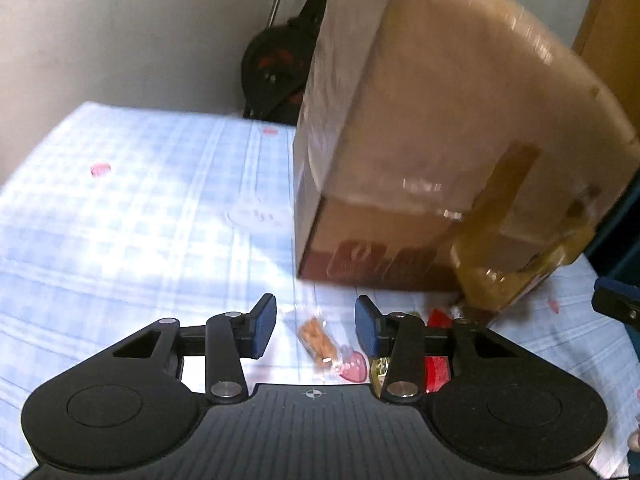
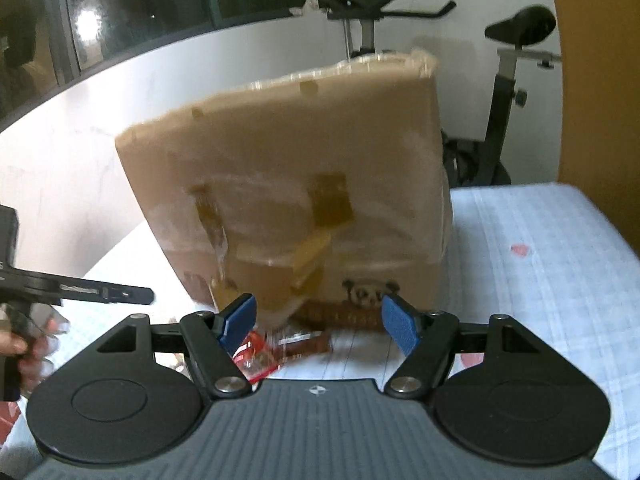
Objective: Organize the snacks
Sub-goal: 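Move both tools back and grasp the small clear snack with the left tool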
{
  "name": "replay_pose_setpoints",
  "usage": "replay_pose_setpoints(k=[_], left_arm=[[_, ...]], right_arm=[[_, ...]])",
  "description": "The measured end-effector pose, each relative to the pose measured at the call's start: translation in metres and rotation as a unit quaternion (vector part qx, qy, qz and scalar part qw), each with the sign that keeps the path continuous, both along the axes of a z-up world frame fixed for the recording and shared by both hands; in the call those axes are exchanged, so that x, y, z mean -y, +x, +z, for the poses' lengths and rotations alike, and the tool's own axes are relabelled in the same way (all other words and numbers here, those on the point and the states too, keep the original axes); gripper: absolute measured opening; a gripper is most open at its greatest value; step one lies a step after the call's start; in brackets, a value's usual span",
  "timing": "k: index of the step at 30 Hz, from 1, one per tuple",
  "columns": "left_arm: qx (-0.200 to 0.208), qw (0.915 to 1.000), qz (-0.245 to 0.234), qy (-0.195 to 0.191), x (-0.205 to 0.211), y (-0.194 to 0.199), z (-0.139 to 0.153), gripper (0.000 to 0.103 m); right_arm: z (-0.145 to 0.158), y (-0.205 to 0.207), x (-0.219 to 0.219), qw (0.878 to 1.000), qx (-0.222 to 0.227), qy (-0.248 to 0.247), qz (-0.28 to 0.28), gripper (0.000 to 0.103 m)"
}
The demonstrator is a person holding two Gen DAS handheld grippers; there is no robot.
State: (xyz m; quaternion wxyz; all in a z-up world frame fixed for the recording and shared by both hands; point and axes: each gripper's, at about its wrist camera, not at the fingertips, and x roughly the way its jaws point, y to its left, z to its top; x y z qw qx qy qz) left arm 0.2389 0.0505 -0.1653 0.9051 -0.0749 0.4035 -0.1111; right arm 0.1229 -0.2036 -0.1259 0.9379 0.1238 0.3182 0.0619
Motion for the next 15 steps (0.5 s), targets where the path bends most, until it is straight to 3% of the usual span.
replay_pose_setpoints(k=[8, 9, 10, 11, 15], left_arm=[[-0.012, 0.9994, 0.014, 0.030, 0.015, 0.018, -0.025, 0.046], [-0.008, 0.9993, 0.012, 0.035, 0.016, 0.014, -0.025, 0.043], [-0.006, 0.9991, 0.008, 0.041, 0.018, 0.013, -0.026, 0.024], [-0.006, 0.9991, 0.002, 0.042, 0.019, 0.012, -0.027, 0.019], [0.000, 0.9991, -0.009, 0.042, 0.016, -0.001, -0.028, 0.019]], right_arm=[[-0.025, 0.000, -0.001, 0.999, -0.043, 0.010, -0.001, 0.073], [-0.026, 0.001, -0.001, 0.999, -0.046, 0.011, 0.000, 0.073], [-0.028, 0.001, -0.002, 0.999, -0.049, 0.012, 0.001, 0.073], [-0.030, 0.001, -0.003, 0.998, -0.055, 0.014, 0.002, 0.073], [-0.039, 0.005, -0.010, 0.996, -0.079, 0.029, 0.015, 0.073]])
